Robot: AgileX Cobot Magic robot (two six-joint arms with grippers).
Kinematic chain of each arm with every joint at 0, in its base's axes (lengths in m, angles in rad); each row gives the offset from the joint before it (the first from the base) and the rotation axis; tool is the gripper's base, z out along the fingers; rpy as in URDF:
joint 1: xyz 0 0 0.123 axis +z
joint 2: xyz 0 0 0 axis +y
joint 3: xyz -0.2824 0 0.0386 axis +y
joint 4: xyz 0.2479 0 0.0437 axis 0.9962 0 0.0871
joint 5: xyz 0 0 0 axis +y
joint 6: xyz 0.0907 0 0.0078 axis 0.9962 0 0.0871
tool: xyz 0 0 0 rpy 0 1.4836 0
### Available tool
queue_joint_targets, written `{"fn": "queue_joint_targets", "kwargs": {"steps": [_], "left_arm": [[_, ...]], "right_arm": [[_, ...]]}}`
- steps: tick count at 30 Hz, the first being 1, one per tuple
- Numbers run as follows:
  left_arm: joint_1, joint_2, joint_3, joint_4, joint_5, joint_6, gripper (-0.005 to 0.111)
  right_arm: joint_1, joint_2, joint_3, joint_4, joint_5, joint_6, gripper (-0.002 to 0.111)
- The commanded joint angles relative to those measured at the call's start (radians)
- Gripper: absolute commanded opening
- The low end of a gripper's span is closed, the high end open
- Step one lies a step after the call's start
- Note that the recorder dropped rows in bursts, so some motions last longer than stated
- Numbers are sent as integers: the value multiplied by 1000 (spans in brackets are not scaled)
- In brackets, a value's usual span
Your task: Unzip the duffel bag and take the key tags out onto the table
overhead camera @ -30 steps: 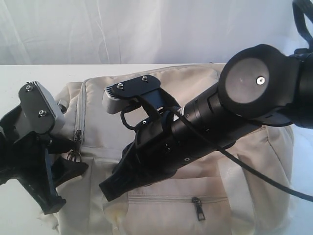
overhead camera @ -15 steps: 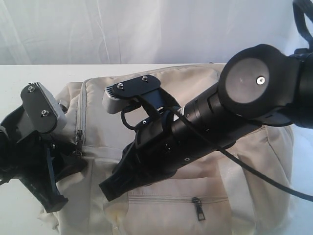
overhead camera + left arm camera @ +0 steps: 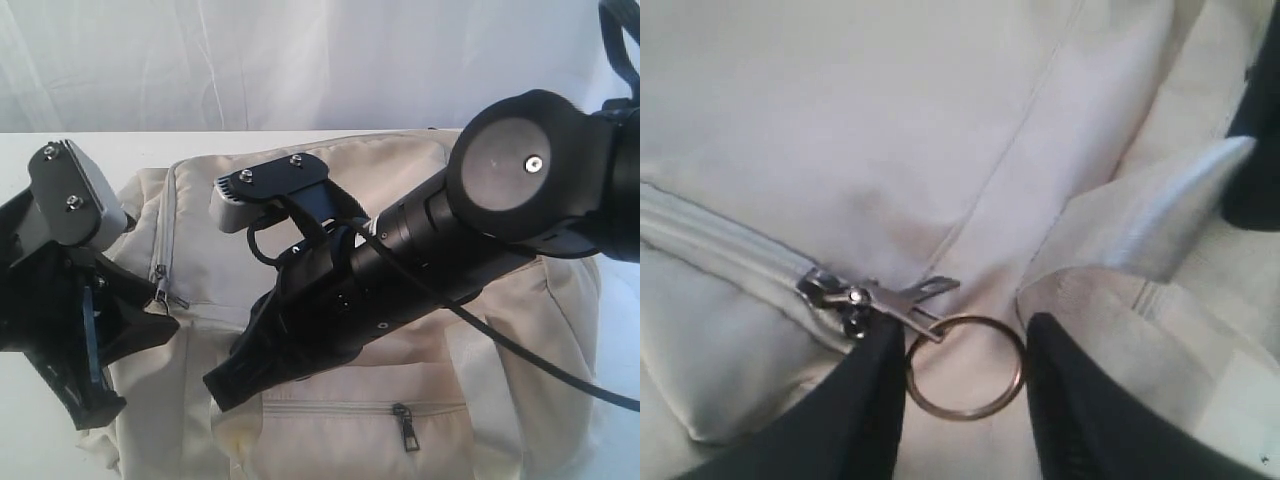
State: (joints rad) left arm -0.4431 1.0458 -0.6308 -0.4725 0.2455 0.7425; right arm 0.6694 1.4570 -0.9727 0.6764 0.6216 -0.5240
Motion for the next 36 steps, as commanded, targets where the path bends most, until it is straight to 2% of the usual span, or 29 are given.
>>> {"fn": "queue_joint_targets", "kwargs": {"steps": [1, 6, 9, 23, 36], "left_arm": [[2, -34, -28, 113, 48, -138, 0], [2, -31, -76, 374, 77, -488, 0], [2, -4, -114, 451, 93, -586, 0], [5, 180, -271, 480, 46, -586, 0], [102, 236, -348, 481, 19, -589, 0]], "right_arm": [[-3, -6, -4, 0, 10, -12, 0], [-3, -6, -4, 2, 12, -12, 0], [-3, -6, -4, 2, 12, -12, 0], [-3, 12, -4, 6, 24, -16, 0], [-3, 12, -4, 6, 28, -21, 0]]}}
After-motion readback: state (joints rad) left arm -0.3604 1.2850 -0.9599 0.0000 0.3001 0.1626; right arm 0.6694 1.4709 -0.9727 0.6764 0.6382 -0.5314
